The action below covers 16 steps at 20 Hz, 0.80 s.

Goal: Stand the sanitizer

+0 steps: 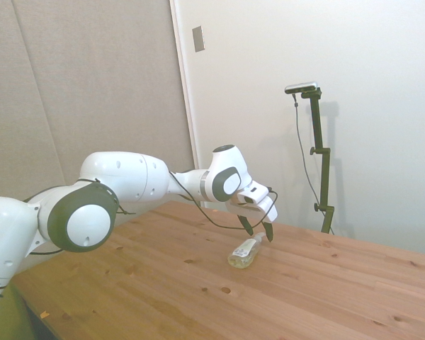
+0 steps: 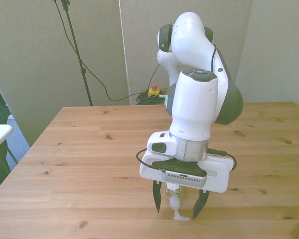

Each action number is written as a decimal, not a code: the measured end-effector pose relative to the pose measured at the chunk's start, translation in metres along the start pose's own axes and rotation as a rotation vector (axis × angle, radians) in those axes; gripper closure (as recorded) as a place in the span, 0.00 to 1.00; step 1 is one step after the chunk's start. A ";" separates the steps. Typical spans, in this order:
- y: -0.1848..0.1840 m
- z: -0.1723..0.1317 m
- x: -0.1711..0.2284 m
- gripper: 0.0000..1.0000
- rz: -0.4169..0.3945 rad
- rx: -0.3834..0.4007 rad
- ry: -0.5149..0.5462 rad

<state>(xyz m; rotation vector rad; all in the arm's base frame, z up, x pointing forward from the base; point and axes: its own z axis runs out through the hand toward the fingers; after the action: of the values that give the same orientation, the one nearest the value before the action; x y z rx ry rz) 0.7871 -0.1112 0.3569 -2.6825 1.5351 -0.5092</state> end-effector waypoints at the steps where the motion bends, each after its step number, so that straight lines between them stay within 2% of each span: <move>1: 0.001 0.002 0.001 1.00 0.004 -0.001 -0.011; 16: 0.009 0.004 0.009 1.00 0.017 -0.005 -0.056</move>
<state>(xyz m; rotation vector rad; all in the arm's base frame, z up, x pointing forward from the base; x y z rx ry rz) 0.7849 -0.1234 0.3544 -2.6612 1.5454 -0.4268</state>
